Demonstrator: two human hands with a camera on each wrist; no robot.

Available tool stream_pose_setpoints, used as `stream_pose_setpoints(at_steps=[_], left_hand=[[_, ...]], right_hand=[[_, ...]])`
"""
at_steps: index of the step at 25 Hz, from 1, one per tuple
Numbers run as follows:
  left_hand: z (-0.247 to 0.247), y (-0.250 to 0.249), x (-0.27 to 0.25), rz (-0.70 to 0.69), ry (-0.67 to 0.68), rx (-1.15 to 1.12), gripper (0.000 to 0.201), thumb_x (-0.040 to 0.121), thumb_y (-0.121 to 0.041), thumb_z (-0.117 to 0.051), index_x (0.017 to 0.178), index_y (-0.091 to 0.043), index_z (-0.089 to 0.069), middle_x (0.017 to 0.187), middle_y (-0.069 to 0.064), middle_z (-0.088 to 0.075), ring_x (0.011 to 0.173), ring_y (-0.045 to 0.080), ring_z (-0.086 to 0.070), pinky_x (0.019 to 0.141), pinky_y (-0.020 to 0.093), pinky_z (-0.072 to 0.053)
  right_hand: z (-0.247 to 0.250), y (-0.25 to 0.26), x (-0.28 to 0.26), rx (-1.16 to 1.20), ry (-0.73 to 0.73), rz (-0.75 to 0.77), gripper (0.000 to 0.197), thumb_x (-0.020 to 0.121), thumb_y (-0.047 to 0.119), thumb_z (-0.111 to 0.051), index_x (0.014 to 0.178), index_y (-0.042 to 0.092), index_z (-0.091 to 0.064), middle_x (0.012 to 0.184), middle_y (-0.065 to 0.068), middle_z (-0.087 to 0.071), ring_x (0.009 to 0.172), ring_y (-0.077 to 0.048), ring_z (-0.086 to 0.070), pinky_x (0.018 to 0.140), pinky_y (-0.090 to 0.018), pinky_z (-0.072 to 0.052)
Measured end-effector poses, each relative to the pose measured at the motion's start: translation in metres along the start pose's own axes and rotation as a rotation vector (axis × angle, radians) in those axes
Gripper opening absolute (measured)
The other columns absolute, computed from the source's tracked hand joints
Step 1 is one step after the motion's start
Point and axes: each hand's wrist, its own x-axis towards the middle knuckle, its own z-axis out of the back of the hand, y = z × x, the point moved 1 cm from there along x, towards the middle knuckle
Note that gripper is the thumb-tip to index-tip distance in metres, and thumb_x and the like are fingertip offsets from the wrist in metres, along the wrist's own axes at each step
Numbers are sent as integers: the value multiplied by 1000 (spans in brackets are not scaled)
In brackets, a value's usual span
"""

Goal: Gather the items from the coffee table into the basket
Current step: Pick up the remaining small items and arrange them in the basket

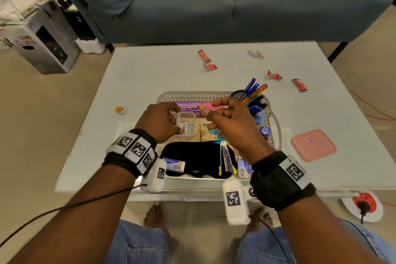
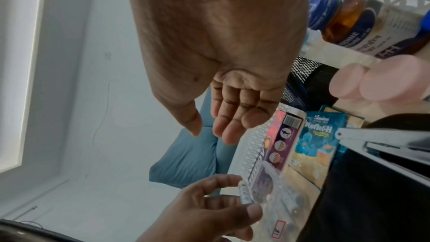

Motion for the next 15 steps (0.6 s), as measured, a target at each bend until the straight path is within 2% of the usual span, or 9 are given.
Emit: stream_pose_setpoints(at_steps=[4, 9, 13, 15], left_hand=[[-12, -14, 27, 64, 144, 107, 48, 69, -14, -89, 111, -19, -66, 89, 3, -73, 86, 19, -66, 75, 25, -46], [-23, -17, 32, 58, 159, 83, 37, 77, -8, -77, 102, -23, -55, 88, 5, -77, 90, 25, -71, 85, 38, -57], [-27, -8, 26, 21, 163, 71, 37, 86, -11, -70, 113, -24, -49, 93, 4, -77, 85, 21, -70, 74, 32, -55], [-26, -7, 21, 23, 173, 19, 39, 86, -14, -74, 116, -23, -50, 95, 2, -77, 85, 21, -70, 77, 32, -54]], right_hand=[[7, 10, 2, 52, -19, 53, 17, 93, 17, -74, 106, 11, -65, 92, -12, -76, 64, -5, -71, 53, -11, -49], [13, 18, 5, 108, -36, 80, 18, 94, 15, -72, 109, 6, -67, 95, -15, -76, 67, -11, -73, 53, -12, -49], [18, 20, 10, 145, -68, 76, 12, 94, 15, -71, 103, 8, -69, 93, -11, -76, 68, -12, -71, 55, -12, -50], [18, 19, 12, 149, -75, 72, 9, 94, 14, -71, 100, 8, -70, 92, -10, -76, 68, -10, -70, 55, -12, -50]])
